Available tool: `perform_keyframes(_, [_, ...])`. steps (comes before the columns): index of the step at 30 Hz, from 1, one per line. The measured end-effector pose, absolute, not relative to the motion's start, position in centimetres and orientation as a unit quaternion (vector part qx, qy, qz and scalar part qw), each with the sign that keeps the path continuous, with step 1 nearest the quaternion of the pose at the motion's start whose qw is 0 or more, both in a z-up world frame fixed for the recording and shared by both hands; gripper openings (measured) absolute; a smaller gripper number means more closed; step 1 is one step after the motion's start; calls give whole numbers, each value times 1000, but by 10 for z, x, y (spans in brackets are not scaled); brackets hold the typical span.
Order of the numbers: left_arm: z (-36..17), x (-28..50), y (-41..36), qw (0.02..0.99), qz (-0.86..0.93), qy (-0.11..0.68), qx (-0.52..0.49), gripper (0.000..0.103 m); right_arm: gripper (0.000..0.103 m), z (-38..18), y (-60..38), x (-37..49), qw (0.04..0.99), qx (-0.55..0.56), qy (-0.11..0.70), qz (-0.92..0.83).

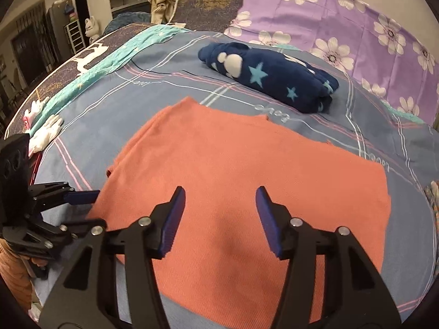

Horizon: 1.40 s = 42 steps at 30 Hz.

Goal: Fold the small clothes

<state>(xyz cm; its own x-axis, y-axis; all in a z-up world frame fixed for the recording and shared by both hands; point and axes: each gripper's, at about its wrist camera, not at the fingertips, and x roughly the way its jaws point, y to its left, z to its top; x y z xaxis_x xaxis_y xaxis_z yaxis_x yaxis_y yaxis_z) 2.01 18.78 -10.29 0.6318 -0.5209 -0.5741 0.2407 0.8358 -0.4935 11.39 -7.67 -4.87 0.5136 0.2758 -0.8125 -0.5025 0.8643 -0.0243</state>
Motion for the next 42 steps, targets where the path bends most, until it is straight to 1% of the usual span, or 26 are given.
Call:
perform_keyframes(2, [-94,13,193,877,-254,346,-217,57,59,-51,-68,116,859,-137,436,231])
perform_keyframes(4, [-90,10,186,876,-273,342,-202,57,59,-55,-58,121,855,-141,441,235])
perform_keyframes(7, [-96,14,179,882,-241,368,-168,57,59,-59,-49,125,853,-138,446,234])
perform_keyframes(11, [-113,25,189,869,-228,391,-200,56,60,-59,-48,124,853,-140,446,234])
perform_keyframes(13, [-109,25,184,866,-253,378,-209,54,60,-59,-52,123,854,-146,445,227])
perform_keyframes(17, [-89,17,163,874,-298,338,-181,54,61,-58,-62,128,859,-145,446,208])
perform_keyframes(26, [-90,8,164,864,-312,341,-200,55,64,-60,-58,132,856,-151,448,209])
perform_keyframes(29, [-97,13,158,855,-315,360,-202,55,64,-63,-44,137,851,-162,452,214])
perform_keyframes(33, [-98,8,153,858,-312,365,-185,55,64,-61,-8,150,837,-183,457,238])
perform_keyframes(39, [-108,3,164,853,-291,380,-207,55,64,-76,52,180,819,-203,475,249])
perform_keyframes(42, [-113,3,168,849,-284,388,-220,55,64,-93,87,190,813,-267,467,224])
